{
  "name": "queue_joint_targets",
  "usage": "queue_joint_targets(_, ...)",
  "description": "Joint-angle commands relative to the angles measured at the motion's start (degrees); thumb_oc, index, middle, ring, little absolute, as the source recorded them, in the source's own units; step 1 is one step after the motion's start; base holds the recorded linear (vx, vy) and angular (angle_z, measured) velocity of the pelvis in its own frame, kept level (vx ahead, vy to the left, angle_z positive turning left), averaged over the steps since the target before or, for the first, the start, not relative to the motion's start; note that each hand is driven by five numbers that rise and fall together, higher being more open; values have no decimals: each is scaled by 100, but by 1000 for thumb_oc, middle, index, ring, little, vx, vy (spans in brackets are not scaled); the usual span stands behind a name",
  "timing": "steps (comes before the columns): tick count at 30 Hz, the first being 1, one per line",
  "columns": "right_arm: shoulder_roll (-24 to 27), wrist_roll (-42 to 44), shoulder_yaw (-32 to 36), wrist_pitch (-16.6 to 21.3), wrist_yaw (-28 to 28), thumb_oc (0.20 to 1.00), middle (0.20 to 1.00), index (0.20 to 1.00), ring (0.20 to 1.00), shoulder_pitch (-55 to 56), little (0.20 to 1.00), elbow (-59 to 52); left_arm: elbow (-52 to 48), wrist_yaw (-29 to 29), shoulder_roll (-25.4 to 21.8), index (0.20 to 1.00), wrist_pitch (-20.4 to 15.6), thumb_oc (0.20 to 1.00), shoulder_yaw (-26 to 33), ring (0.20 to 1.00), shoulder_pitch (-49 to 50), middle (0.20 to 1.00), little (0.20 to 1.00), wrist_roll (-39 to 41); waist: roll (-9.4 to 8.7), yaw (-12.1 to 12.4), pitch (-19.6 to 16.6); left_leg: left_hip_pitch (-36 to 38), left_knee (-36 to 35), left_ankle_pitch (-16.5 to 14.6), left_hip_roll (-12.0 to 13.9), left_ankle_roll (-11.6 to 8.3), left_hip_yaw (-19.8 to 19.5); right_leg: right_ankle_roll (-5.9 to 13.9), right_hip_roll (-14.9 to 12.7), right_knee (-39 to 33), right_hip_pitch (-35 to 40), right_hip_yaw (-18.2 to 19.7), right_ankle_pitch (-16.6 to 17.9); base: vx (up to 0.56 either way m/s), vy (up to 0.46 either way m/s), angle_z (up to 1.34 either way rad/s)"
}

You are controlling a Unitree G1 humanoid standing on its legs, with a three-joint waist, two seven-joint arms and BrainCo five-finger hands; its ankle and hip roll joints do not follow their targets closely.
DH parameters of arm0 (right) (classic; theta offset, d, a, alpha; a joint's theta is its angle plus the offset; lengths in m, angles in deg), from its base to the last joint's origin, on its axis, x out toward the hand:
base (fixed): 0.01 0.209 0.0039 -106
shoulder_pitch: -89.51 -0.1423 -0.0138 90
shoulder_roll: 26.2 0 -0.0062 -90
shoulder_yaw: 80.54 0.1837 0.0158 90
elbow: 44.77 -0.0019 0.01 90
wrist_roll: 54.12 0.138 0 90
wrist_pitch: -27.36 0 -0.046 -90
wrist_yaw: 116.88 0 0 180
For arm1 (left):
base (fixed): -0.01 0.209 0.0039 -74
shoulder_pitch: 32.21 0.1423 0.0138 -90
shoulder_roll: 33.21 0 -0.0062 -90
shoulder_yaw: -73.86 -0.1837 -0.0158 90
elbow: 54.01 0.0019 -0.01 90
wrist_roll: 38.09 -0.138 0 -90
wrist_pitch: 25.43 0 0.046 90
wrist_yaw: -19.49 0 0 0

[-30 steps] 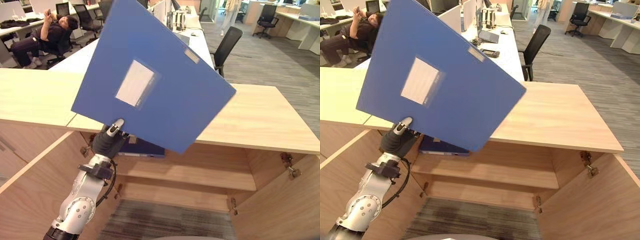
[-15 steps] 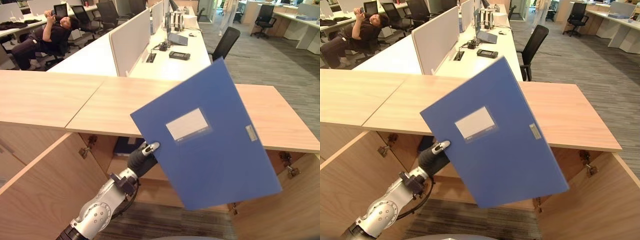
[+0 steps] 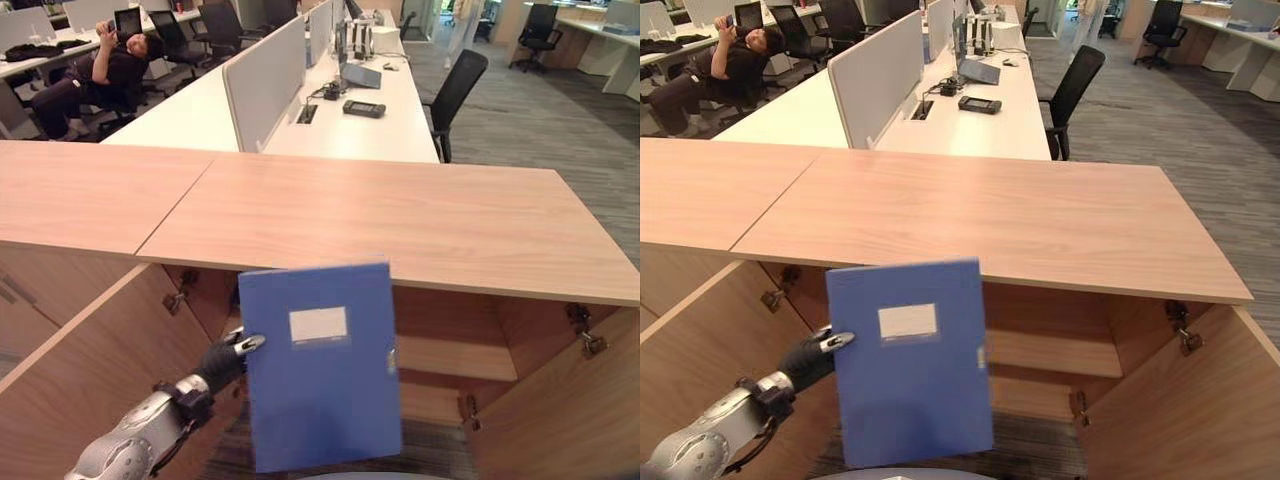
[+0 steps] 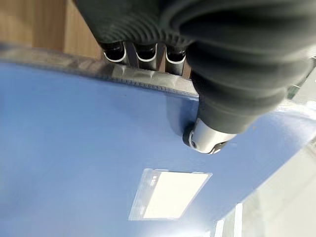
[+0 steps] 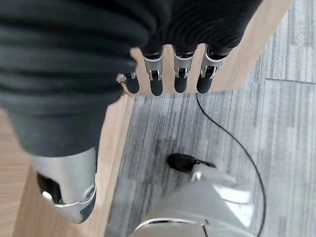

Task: Put the empty folder in the office cabinet

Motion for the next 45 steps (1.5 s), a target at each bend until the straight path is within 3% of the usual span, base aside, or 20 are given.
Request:
queue_joint_targets(1, 72, 377, -86, 50, -110, 1000, 1000, 1000, 1000, -357, 1000, 53, -382, -97, -145, 200, -229, 200, 325, 200, -289, 200, 200, -554, -212, -50, 94, -10, 73, -576, -311, 201, -293, 220, 227, 52, -9, -251, -191, 0, 0, 0)
queue_joint_targets(13, 294, 700, -248, 102, -537, 1000, 1000, 1000, 1000, -344, 1000, -748, -3, -96, 133, 200, -246, 200, 802, 200, -110, 200, 200, -1503, -248, -26, 87, -27, 73, -552, -294, 185, -267, 211, 235, 52, -31, -214, -210, 0, 0, -1)
queue_joint_targets(14, 364, 911, -392, 120, -861, 1000, 1000, 1000, 1000, -253, 1000, -1269, 92, -145, 187, 200, -265, 200, 921, 200, -100, 200, 200, -1598, -270, -28, 86, -34, 73, -544, -287, 173, -263, 214, 235, 52, -47, -205, -211, 0, 0, 0)
queue_joint_targets(16, 437, 1026, -431, 126, -964, 1000, 1000, 1000, 1000, -174, 1000, -1617, 154, -179, 209, 200, -265, 200, 978, 200, -86, 200, 200, -1649, -279, -38, 87, -37, 73, -540, -286, 168, -258, 215, 231, 52, -52, -203, -212, 0, 0, 0)
queue_joint_targets(17, 626, 1365, -418, 171, -1155, 1000, 1000, 1000, 1000, 1, 1000, -2309, 276, -208, 254, 200, -282, 200, 1076, 200, -101, 200, 200, -1733, -298, -57, 96, -39, 73, -534, -279, 158, -252, 221, 222, 52, -61, -205, -203, 0, 0, 0)
queue_joint_targets(23, 1082, 1720, -312, 192, -1517, 1000, 1000, 1000, 1000, 268, 1000, -3408, 363, -301, 346, 200, -298, 200, 1253, 200, -109, 200, 200, -1790, -300, -109, 98, -58, 73, -527, -270, 141, -229, 233, 209, 52, -97, -222, -191, -2, 1, -1)
queue_joint_targets(25, 1371, 1813, -344, 124, -1916, 1000, 1000, 1000, 1000, 451, 1000, -3994, 422, -444, 401, 200, -289, 200, 1364, 200, -130, 200, 200, -1856, -309, -134, 93, -63, 73, -524, -263, 129, -221, 241, 197, 52, -115, -223, -184, 0, 0, 0)
queue_joint_targets(29, 1497, 2055, -510, 52, -2302, 1000, 1000, 1000, 1000, 582, 1000, -4637, 418, -532, 526, 200, -320, 200, 1406, 200, -211, 200, 200, -1925, -314, -140, 94, -66, 73, -517, -252, 122, -199, 242, 186, 52, -121, -228, -183, 0, 0, 0)
queue_joint_targets(35, 1320, 2298, -669, 53, -2466, 1000, 1000, 1000, 1000, 526, 1000, -5059, 504, -531, 964, 200, -389, 200, 1293, 200, -501, 200, 200, -2118, -315, -139, 88, -57, 73, -524, -250, 131, -179, 226, 178, 52, -109, -224, -192, 0, 0, 0)
queue_joint_targets(36, 1077, 2200, -785, 153, -2297, 1000, 1000, 1000, 1000, 344, 1000, -5001, 546, -462, 1389, 200, -414, 200, 1120, 200, -746, 200, 200, -2146, -310, -135, 73, -62, 73, -529, -254, 146, -177, 206, 173, 52, -99, -216, -202, 0, 0, 0)
queue_joint_targets(45, 623, 2018, -1040, 296, -1956, 1000, 1000, 1000, 1000, -214, 1000, -4943, 452, -456, 1903, 200, -447, 200, 665, 200, -1202, 200, 200, -2150, -281, -99, 51, -60, 73, -549, -272, 168, -211, 175, 169, 52, -73, -241, -224, 0, 0, 0)
